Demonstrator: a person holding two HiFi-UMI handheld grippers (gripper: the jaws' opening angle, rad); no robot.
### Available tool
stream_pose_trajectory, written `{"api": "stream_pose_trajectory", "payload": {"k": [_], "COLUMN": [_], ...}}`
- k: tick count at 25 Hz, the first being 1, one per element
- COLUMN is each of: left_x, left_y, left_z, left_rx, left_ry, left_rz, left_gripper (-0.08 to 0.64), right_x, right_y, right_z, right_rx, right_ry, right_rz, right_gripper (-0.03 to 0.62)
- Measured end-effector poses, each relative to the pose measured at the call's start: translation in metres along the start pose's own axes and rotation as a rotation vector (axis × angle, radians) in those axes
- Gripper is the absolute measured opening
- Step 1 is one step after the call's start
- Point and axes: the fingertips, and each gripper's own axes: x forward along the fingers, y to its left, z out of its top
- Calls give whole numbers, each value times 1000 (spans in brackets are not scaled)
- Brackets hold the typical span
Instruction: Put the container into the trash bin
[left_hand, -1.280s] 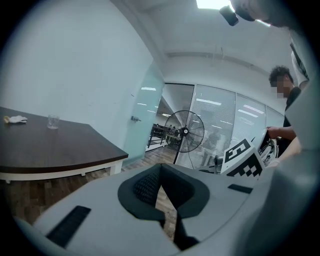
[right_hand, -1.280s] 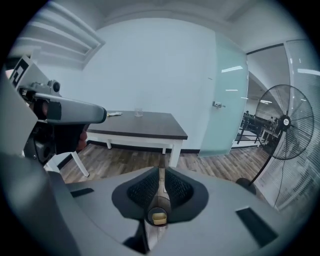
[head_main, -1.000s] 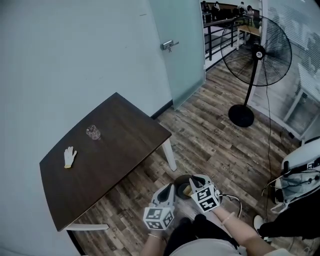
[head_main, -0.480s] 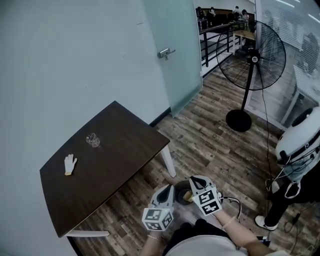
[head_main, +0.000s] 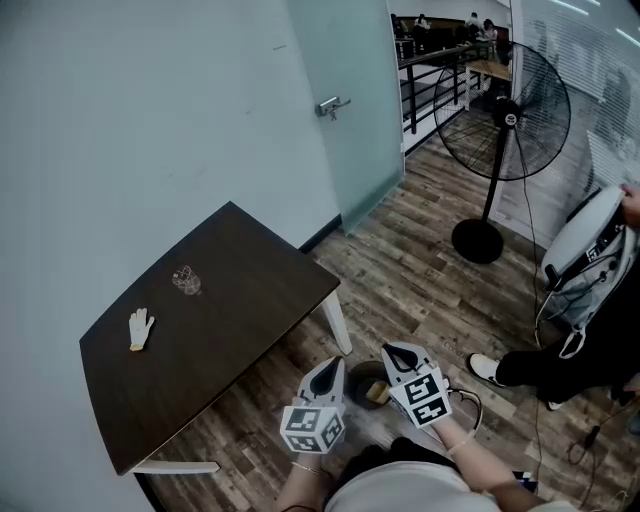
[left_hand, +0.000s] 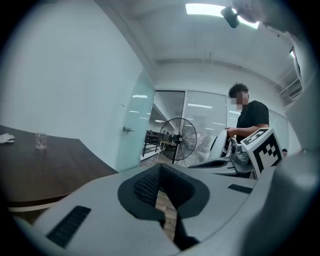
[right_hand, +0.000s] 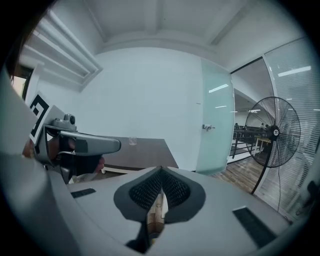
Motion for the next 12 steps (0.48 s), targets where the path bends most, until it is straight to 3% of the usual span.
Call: {"api": "stream_pose_trajectory", "payload": {"k": [12], "left_x": [1], "left_y": [-1], "left_z": [15], "left_rx": [5], "left_ry": [-24], "left_rz": [11], "left_gripper": [18], "right_x": [-11], "right_y": [-5], "right_z": [18], "right_rx": [-2], "right_ry": [-47], "right_rz": [1], "right_gripper": [8]}}
